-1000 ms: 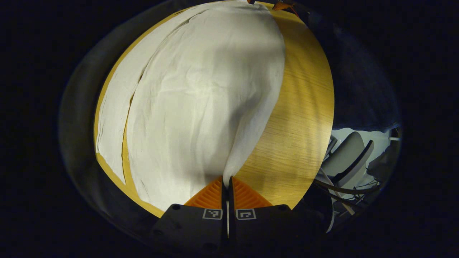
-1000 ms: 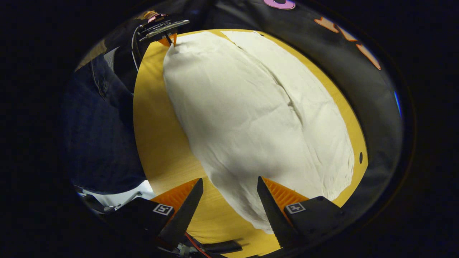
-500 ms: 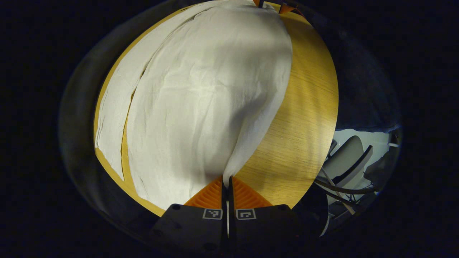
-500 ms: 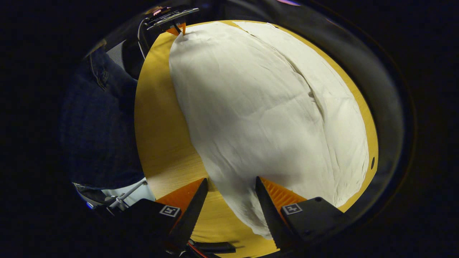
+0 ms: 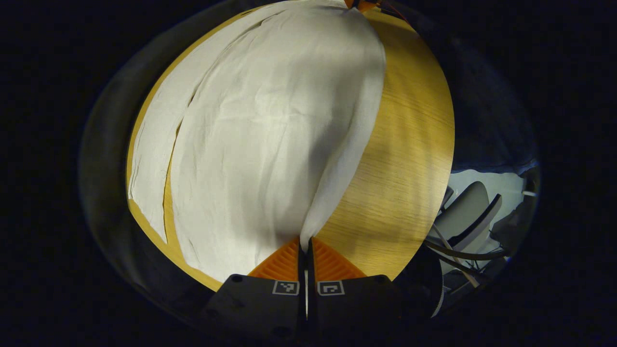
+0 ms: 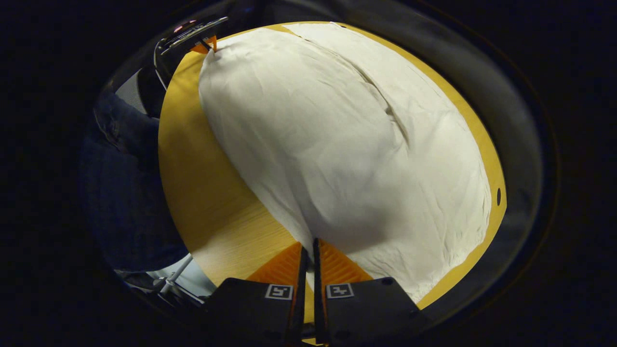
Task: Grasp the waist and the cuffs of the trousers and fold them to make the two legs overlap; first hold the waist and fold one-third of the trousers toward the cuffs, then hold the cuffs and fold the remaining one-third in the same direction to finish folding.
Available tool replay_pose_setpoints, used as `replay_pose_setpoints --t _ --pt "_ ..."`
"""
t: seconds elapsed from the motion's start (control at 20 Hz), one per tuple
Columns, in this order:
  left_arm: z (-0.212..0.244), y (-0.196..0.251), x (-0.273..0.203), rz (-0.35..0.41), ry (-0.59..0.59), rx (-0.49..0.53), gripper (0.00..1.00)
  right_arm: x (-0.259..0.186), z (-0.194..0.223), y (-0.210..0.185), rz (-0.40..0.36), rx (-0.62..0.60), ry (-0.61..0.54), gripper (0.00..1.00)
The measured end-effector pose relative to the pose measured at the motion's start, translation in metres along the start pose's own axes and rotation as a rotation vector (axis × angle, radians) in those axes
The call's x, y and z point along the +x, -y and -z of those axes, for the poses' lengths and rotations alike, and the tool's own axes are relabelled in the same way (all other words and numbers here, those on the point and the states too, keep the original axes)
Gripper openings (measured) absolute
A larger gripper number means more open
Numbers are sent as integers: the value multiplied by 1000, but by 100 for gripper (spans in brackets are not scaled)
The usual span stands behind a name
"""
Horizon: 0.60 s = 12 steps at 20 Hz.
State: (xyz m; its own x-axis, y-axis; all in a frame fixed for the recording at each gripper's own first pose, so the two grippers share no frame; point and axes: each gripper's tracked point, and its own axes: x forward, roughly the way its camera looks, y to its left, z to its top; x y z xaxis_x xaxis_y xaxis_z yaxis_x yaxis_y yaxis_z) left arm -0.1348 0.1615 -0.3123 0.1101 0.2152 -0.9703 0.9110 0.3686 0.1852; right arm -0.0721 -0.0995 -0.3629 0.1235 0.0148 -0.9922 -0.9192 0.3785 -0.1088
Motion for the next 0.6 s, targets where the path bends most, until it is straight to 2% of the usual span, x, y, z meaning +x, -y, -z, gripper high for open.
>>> replay_pose_setpoints --t 0.05,0.1,0.15,0.3,0.6 --pt "-1 -1 1 3 -1 -4 0 0 4 -1 -19 31 -20 11" --pt "0 0 0 5 -2 -11 0 -2 5 -3 -32 49 -37 4" --pt "-1 0 1 10 -4 -15 0 -4 5 -4 -46 55 -43 2" --pt "1 -3 0 21 -13 -48 0 -12 2 -3 -40 36 -42 3" --pt "-7 -40 -21 -47 -13 -34 0 -46 -13 13 -69 62 -13 2"
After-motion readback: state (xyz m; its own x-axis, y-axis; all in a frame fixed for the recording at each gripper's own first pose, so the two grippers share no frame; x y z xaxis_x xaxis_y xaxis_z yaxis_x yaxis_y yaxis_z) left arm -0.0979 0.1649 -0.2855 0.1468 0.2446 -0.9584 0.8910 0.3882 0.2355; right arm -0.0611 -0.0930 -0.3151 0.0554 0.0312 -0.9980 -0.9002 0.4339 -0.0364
